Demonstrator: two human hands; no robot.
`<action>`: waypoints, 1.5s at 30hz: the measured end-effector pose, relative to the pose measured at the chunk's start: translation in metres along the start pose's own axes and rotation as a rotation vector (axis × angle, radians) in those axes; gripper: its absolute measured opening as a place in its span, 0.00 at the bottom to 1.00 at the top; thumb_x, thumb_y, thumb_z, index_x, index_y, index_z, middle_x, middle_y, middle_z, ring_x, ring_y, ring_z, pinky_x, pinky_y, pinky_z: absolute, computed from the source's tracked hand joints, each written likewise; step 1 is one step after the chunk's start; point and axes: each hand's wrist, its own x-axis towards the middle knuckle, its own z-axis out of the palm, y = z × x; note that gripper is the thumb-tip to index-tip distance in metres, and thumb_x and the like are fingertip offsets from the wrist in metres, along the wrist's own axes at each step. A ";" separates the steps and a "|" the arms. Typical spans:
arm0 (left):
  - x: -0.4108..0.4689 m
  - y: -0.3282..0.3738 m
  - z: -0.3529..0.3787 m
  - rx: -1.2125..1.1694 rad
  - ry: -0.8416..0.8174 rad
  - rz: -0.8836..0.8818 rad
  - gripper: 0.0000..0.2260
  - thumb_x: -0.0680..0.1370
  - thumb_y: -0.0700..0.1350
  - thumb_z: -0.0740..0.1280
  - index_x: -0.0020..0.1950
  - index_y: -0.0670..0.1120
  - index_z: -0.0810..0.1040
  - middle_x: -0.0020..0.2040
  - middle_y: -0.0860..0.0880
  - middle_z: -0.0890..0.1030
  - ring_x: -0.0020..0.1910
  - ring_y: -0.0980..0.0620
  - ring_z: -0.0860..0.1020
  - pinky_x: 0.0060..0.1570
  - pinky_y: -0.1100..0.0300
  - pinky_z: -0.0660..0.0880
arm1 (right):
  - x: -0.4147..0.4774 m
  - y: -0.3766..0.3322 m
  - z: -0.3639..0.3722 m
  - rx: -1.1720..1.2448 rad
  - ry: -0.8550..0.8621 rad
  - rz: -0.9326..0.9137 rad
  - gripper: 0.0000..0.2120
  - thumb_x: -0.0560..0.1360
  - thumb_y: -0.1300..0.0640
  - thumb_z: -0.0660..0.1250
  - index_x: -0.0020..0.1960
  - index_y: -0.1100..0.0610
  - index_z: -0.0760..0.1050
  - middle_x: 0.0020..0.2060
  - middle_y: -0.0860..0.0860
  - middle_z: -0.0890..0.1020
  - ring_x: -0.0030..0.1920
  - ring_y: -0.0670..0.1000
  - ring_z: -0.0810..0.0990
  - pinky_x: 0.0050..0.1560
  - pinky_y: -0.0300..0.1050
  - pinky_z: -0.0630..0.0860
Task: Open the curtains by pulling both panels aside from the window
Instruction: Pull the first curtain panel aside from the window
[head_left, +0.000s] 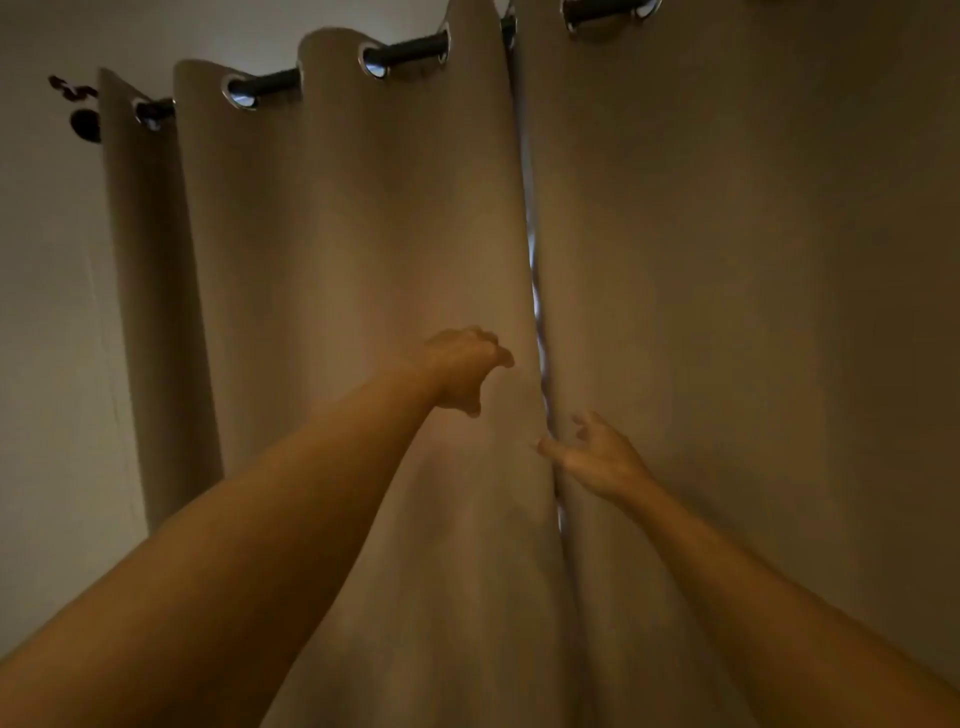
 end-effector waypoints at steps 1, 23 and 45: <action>0.008 -0.001 -0.001 0.063 -0.013 0.023 0.36 0.72 0.47 0.76 0.78 0.49 0.65 0.74 0.44 0.71 0.72 0.43 0.69 0.67 0.48 0.72 | 0.007 0.003 0.004 0.026 0.014 -0.007 0.36 0.68 0.45 0.72 0.69 0.60 0.63 0.67 0.58 0.72 0.65 0.57 0.72 0.62 0.48 0.71; 0.195 -0.041 0.042 0.674 0.072 0.404 0.39 0.71 0.50 0.75 0.79 0.53 0.61 0.80 0.48 0.63 0.81 0.46 0.58 0.78 0.43 0.50 | 0.154 0.046 0.098 0.087 0.196 -0.095 0.50 0.63 0.48 0.76 0.75 0.58 0.50 0.73 0.57 0.62 0.73 0.55 0.61 0.73 0.52 0.61; 0.119 -0.204 0.111 0.184 0.271 0.254 0.18 0.75 0.36 0.62 0.57 0.52 0.85 0.59 0.45 0.86 0.61 0.40 0.79 0.61 0.51 0.75 | 0.164 -0.012 0.208 0.189 0.241 -0.369 0.08 0.79 0.59 0.60 0.44 0.50 0.75 0.35 0.43 0.79 0.35 0.42 0.80 0.36 0.28 0.74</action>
